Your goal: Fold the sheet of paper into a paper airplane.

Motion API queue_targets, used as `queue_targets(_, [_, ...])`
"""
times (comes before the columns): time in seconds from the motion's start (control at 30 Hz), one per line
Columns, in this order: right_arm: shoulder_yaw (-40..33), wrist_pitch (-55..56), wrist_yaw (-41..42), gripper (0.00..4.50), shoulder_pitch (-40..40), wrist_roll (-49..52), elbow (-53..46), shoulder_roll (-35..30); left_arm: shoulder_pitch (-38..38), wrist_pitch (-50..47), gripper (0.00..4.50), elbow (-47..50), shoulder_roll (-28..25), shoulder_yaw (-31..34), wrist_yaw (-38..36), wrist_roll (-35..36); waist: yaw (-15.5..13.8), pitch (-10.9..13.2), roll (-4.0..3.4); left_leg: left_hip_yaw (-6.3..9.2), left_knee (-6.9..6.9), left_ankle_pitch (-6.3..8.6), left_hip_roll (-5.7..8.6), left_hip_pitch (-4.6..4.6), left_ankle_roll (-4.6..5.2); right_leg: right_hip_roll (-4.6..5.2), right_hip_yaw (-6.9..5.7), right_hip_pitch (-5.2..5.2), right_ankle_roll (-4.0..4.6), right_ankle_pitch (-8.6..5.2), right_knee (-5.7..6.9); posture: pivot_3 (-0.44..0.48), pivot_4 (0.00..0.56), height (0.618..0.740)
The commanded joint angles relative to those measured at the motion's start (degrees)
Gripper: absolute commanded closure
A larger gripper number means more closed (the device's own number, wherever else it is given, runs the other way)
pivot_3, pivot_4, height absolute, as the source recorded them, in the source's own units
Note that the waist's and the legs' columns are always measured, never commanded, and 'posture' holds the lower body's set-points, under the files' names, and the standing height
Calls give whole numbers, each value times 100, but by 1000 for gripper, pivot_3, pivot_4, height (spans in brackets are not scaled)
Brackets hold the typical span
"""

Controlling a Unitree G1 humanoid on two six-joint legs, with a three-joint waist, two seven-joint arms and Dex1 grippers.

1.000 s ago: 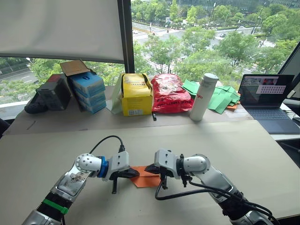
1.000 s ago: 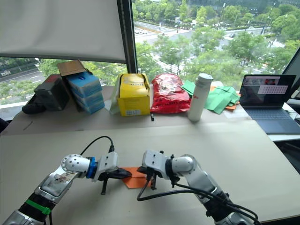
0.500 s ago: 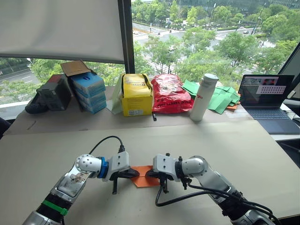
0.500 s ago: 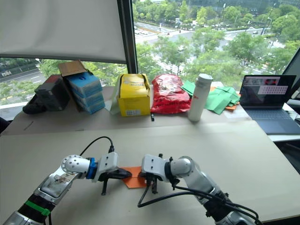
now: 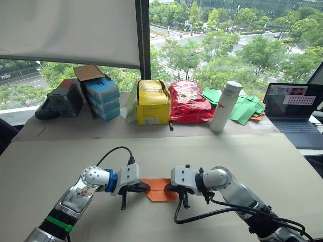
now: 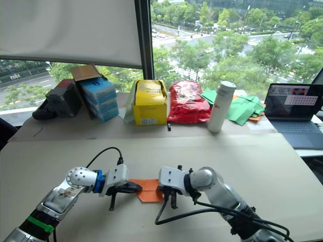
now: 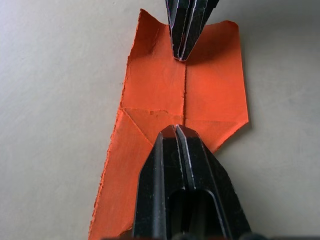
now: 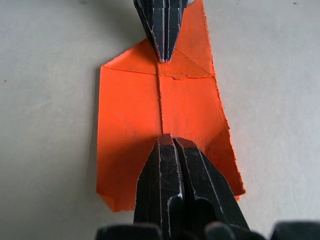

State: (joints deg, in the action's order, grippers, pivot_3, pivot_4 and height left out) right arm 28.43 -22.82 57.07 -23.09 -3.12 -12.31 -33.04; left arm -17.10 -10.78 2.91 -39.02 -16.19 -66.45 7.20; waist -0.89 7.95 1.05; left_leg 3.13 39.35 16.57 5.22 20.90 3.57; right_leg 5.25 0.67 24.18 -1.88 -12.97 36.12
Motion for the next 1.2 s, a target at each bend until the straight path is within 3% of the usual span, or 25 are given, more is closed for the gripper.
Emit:
queue_targets(0.03, [2, -560, 193, 4440, 361, -118, 124, -490, 70, -7, 4500, 32, -59, -57, -25, -79, -21, -1, 0, 0, 0, 0, 0, 1, 1, 1, 0, 0, 0, 0, -1, 0, 150, 740])
queue_targets(0.37, [-339, -834, 317, 4440, 583, 166, -363, -1063, 51, 40, 4500, 23, -32, -90, -31, -93, -70, -2, 2, 0, 0, 6, 0, 3, 9, 7, 4, -5, -4, 2, -13, 0, 150, 740])
queue_targets(0.67, [-1205, -627, 393, 4440, 204, 1528, -970, -333, -31, 9, 4500, 65, -14, -88, -49, -87, -18, 0, -1, 0, -4, 3, -2, 30, 5, 6, 11, 7, -5, 4, -10, 0, 150, 740])
queue_targets(0.97, [-452, -616, -349, 4440, -146, 714, -251, 258, -134, -120, 4500, 218, 57, -101, -59, -31, 17, 3, -4, -1, -7, 1, 0, 31, 1, 4, 5, 12, -5, 4, -7, 0, 150, 740])
queue_targets(1.2, [-4, -858, -348, 4440, -122, 291, 70, 206, -224, -391, 4500, 455, 260, -119, -35, 110, 30, 3, -5, -3, -7, -8, 1, 34, -14, 2, 4, 14, -5, 4, -7, 0, 150, 740])
